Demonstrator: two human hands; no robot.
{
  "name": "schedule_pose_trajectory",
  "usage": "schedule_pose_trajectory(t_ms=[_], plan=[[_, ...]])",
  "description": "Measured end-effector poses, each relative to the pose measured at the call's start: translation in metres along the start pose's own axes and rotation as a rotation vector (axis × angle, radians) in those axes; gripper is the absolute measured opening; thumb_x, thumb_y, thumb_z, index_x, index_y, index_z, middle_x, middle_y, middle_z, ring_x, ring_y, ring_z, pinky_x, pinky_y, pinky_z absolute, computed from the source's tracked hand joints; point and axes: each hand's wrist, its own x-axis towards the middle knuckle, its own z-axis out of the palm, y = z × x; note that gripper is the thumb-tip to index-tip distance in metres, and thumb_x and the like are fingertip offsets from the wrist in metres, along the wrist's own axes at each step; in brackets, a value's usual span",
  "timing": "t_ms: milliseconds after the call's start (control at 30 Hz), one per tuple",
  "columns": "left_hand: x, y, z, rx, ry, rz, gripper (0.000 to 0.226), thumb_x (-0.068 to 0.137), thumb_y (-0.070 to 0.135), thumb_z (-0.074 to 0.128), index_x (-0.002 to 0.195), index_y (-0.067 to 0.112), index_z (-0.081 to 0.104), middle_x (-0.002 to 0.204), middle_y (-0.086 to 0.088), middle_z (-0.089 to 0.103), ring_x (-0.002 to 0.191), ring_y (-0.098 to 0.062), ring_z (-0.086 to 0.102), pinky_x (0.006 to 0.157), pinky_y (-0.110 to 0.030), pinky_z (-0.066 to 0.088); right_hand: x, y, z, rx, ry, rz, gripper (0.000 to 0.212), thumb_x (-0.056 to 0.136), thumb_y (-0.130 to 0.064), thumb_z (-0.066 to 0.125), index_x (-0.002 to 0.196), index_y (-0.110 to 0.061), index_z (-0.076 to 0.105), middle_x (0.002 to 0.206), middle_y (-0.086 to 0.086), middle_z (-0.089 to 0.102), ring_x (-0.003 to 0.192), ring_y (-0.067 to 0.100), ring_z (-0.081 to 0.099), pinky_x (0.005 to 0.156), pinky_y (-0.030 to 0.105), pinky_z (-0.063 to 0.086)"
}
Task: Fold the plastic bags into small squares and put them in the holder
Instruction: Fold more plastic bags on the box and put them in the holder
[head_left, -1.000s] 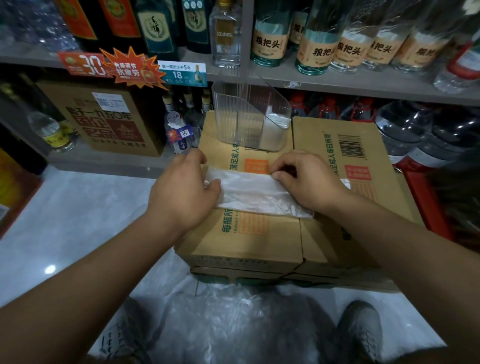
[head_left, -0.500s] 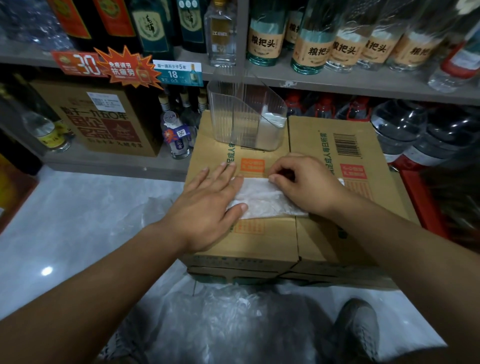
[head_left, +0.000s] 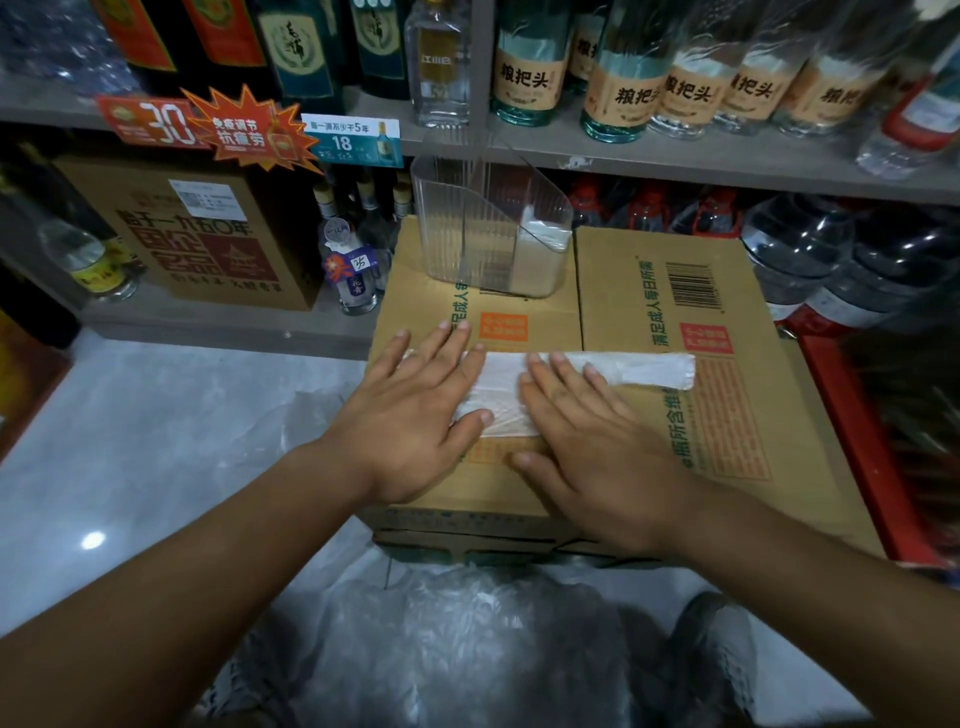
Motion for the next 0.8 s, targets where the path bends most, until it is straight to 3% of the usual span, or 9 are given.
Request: schedule_pose_trajectory(t_ms=[133,233,300,400,467,533,633,700,800], plan=[[0.000,-0.001,0.001,0.015,0.002,0.003,0.078,0.095,0.065,0.000,0.161,0.024,-0.010,0.168,0.002,-0.020,0.152,-0.010,-0.025,0.125,-0.044,-0.010,-0.014,0.023,-0.002,0.020,0.040,0.047,0.083,0.094,-0.069,0.001,0.161,-0.021,-0.005,0.167,-0.005,-0.017,0.151,0.008,-0.023,0.124,0.031,-0.012],[0.000,-0.001,0.001,-0.007,0.018,0.005,0.076,0.097,0.064,0.004,0.161,0.027,-0.012,0.168,0.002,-0.019,0.152,-0.011,-0.025,0.125,-0.044,-0.009,-0.019,0.029,-0.004,0.066,0.221,0.011,0.073,0.095,-0.065,0.034,0.152,-0.020,0.036,0.167,0.003,0.018,0.155,0.019,0.011,0.126,0.037,0.014],[0.000,0.000,0.002,-0.034,0.044,-0.004,0.075,0.097,0.065,0.007,0.159,0.029,-0.016,0.168,0.002,-0.019,0.152,-0.011,-0.024,0.125,-0.043,-0.009,-0.016,0.030,-0.007,0.052,0.366,-0.084,0.047,0.091,-0.049,0.061,0.125,-0.017,0.060,0.148,0.009,0.047,0.138,0.027,0.040,0.111,0.042,0.038],[-0.002,0.000,0.001,-0.087,0.077,0.003,0.078,0.096,0.068,0.011,0.159,0.031,-0.017,0.168,0.001,-0.019,0.152,-0.009,-0.023,0.125,-0.044,-0.008,-0.005,0.027,-0.011,0.052,0.407,-0.191,0.026,0.088,-0.035,0.069,0.105,-0.015,0.068,0.120,0.006,0.058,0.113,0.027,0.052,0.092,0.042,0.046],[-0.003,-0.002,-0.001,-0.171,0.125,0.031,0.084,0.093,0.073,0.023,0.161,0.032,-0.002,0.170,0.001,-0.011,0.155,-0.010,-0.014,0.126,-0.048,-0.003,0.001,0.026,-0.009,0.038,0.396,-0.204,0.017,0.091,-0.031,0.062,0.097,-0.017,0.069,0.108,0.001,0.059,0.103,0.025,0.053,0.086,0.043,0.047],[-0.007,-0.003,-0.005,-0.312,0.211,0.044,0.084,0.086,0.075,0.045,0.156,0.032,0.025,0.168,0.002,0.014,0.155,-0.015,0.008,0.124,-0.055,0.011,0.005,0.027,-0.008,0.028,0.390,-0.195,0.014,0.093,-0.028,0.058,0.093,-0.019,0.068,0.102,-0.001,0.059,0.097,0.023,0.053,0.084,0.043,0.047],[-0.013,-0.008,-0.009,-0.320,0.367,0.093,0.069,0.078,0.074,0.062,0.130,0.028,0.055,0.138,0.007,0.048,0.135,-0.016,0.038,0.117,-0.058,0.025,0.009,0.027,-0.009,0.048,0.399,-0.179,0.011,0.092,-0.026,0.057,0.091,-0.019,0.065,0.098,-0.001,0.059,0.094,0.022,0.052,0.082,0.040,0.047],[-0.017,-0.010,-0.008,-0.270,0.424,0.120,0.056,0.078,0.071,0.063,0.115,0.028,0.064,0.119,0.011,0.056,0.121,-0.014,0.048,0.113,-0.049,0.027,0.011,0.027,-0.010,0.078,0.390,-0.165,0.007,0.091,-0.025,0.058,0.090,-0.019,0.063,0.096,-0.002,0.058,0.092,0.021,0.051,0.081,0.040,0.047],[-0.020,-0.011,-0.008,-0.224,0.437,0.103,0.038,0.084,0.064,0.058,0.100,0.031,0.069,0.099,0.016,0.063,0.103,-0.013,0.056,0.093,-0.032,0.024,0.012,0.027,-0.016,0.147,0.359,-0.124,0.002,0.091,-0.022,0.059,0.090,-0.023,0.058,0.091,-0.006,0.057,0.091,0.017,0.049,0.081,0.038,0.046]])
